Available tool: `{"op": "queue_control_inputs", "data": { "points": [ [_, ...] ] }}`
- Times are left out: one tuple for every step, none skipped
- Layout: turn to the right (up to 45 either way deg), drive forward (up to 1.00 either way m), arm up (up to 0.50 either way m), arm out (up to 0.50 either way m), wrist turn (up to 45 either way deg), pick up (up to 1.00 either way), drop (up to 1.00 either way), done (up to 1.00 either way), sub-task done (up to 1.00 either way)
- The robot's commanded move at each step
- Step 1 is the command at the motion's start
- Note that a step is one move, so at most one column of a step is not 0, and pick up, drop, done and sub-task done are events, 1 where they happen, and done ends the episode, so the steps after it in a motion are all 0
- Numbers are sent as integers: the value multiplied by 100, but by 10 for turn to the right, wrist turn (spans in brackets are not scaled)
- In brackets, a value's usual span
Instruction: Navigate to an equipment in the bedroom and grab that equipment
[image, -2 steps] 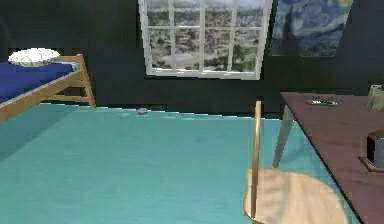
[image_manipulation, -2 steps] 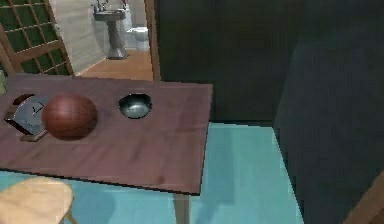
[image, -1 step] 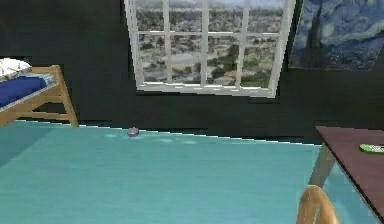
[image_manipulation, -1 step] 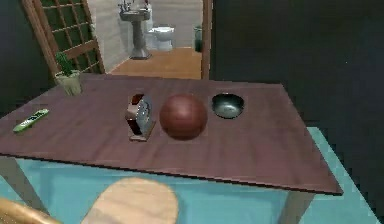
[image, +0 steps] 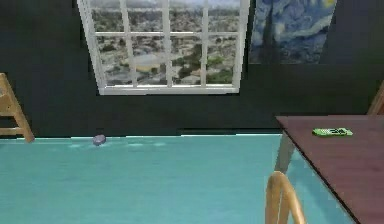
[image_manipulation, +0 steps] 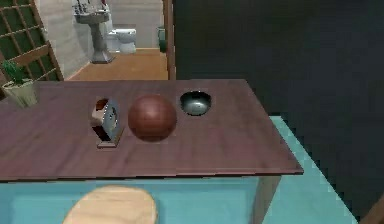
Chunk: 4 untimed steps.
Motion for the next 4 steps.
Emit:
{"op": "queue_control_inputs", "data": {
  "points": [
    [0,60,0,0,0,0,0,0,0],
    [420,0,0,0,0,0,0,0,0],
    [0,40,0,0,0,0,0,0,0],
    [0,0,50,0,0,0,0,0,0]
  ]
}}
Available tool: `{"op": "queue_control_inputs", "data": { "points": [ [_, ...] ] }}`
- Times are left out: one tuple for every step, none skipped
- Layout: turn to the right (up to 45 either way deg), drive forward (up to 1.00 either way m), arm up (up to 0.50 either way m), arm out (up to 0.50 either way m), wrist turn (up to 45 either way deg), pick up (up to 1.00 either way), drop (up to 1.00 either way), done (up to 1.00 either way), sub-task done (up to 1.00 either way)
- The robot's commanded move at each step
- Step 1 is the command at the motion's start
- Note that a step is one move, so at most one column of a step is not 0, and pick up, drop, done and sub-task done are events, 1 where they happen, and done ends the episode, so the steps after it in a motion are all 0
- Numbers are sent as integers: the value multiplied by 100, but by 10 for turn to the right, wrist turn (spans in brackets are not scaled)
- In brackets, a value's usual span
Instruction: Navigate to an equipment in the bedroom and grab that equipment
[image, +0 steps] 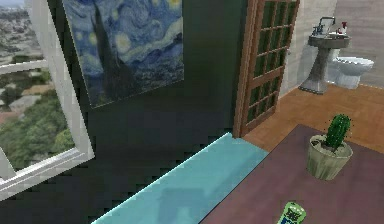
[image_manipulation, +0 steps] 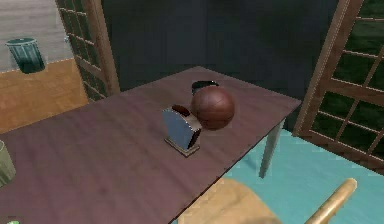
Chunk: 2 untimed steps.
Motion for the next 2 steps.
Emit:
{"op": "queue_control_inputs", "data": {
  "points": [
    [0,0,38,0,0,0,0,0,0],
    [0,0,0,50,0,0,0,0,0]
  ]
}}
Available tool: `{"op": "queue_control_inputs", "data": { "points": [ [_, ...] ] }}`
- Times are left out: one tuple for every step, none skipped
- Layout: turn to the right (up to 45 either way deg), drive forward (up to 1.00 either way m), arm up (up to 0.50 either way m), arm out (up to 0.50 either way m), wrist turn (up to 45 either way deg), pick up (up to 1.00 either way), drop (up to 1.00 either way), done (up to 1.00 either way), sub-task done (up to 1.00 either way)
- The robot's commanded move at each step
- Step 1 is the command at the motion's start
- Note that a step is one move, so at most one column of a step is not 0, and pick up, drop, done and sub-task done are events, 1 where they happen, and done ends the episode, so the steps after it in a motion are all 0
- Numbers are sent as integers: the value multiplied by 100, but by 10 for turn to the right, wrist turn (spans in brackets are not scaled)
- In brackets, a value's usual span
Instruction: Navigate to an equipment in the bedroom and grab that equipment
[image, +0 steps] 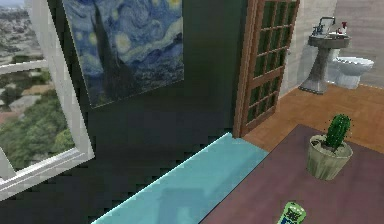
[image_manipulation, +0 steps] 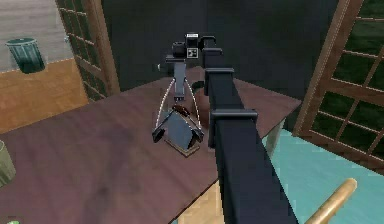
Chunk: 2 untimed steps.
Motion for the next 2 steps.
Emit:
{"op": "queue_control_inputs", "data": {
  "points": [
    [0,0,0,0,450,0,0,0,0],
    [0,0,0,0,450,0,0,0,0]
  ]
}}
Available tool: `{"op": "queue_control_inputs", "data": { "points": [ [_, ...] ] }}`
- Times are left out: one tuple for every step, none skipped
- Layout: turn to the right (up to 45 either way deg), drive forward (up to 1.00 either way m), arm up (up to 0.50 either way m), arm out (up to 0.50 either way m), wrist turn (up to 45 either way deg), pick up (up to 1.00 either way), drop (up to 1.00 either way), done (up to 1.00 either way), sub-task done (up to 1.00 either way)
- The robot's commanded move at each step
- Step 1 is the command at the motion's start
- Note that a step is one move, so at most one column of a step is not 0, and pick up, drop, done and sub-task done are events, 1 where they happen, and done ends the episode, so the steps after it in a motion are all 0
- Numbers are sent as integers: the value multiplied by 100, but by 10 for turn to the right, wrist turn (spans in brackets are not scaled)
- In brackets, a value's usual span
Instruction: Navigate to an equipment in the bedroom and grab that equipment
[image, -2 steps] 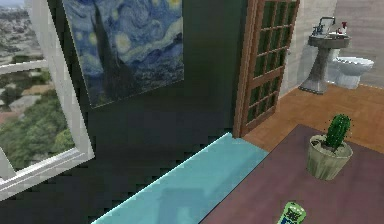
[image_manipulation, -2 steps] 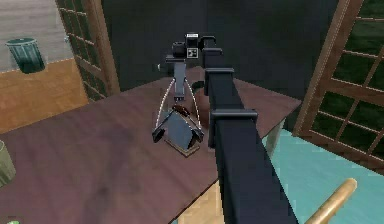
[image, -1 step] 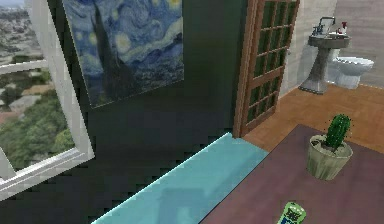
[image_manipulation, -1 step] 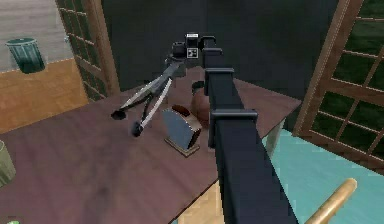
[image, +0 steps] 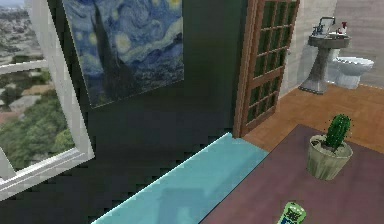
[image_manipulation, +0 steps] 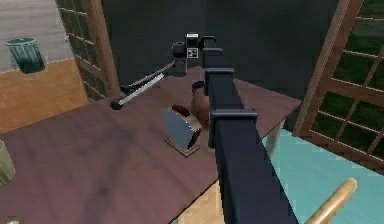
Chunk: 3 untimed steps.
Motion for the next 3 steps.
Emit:
{"op": "queue_control_inputs", "data": {
  "points": [
    [0,0,0,0,450,0,0,0,0],
    [0,0,0,0,450,0,0,0,0],
    [0,0,0,0,360,0,0,0,0]
  ]
}}
